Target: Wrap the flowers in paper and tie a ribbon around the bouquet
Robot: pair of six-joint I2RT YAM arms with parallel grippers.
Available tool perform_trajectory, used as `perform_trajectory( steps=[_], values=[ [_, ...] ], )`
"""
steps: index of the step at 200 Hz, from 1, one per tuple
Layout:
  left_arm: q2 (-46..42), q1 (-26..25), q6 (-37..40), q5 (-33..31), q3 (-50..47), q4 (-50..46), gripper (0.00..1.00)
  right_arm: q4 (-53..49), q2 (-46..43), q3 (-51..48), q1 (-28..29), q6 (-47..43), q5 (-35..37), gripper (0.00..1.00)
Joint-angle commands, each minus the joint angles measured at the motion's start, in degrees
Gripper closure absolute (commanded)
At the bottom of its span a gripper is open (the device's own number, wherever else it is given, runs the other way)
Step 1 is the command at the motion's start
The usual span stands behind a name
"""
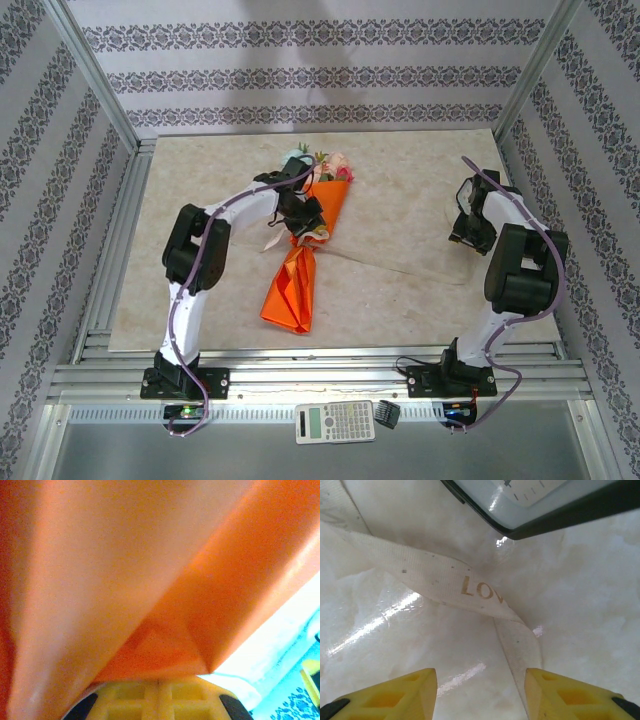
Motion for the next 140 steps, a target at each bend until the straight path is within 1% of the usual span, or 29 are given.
perform_trajectory(
  steps=[1, 22, 36, 47, 66, 79, 95, 112, 129, 140],
  values=[
    [-5.1, 0.2, -2.1, 2.3, -1.8, 2.2, 1.0, -3.6, 2.5, -0.9, -1.9, -1.3, 0.8, 0.5],
    [-7.6, 0.3, -2.0, 3.3, -3.3, 2.3, 1.0, -1.4, 1.8, -2.9, -3.9, -1.7, -1.8, 0.51],
    [-9.0, 0.4, -2.0, 3.8, -4.5, 2.1, 1.0, -0.6, 2.2, -3.4, -4.1, -2.7, -4.3, 0.52],
    [-10.0, 0.5, -2.0, 4.1, -5.4, 1.9, 1.0, -1.5, 2.3, -3.4, -3.9, -2.8, -4.2, 0.53],
    [-11.4, 0.6, -2.5, 4.3, -6.9, 2.4, 1.0, 2.7, -4.1, -8.4, -3.6, -2.4, -4.5, 0.53],
    [-11.7, 0.6, -2.4, 4.5, -7.0, 2.3, 1.0, 4.2, -7.7, -9.8, -3.6, -2.2, -5.8, 0.53],
    [-11.8, 0.6, -2.4, 4.3, -6.6, 2.1, 1.0, 3.9, -9.6, -9.4, -3.5, -1.8, -6.8, 0.53],
    [-11.8, 0.6, -2.6, 4.3, -6.3, 2.3, 1.0, 3.8, -11.4, -9.8, -3.5, -0.1, -6.3, 0.53],
    [-11.7, 0.6, -3.1, 4.5, -6.3, 2.9, 1.0, 4.9, -14.4, -13.0, -4.5, 2.4, -5.4, 0.52],
    [-11.9, 0.7, -3.2, 4.4, -6.3, 3.0, 1.0, 6.5, -16.6, -15.8, -6.3, 4.6, -7.0, 0.51]
  ],
)
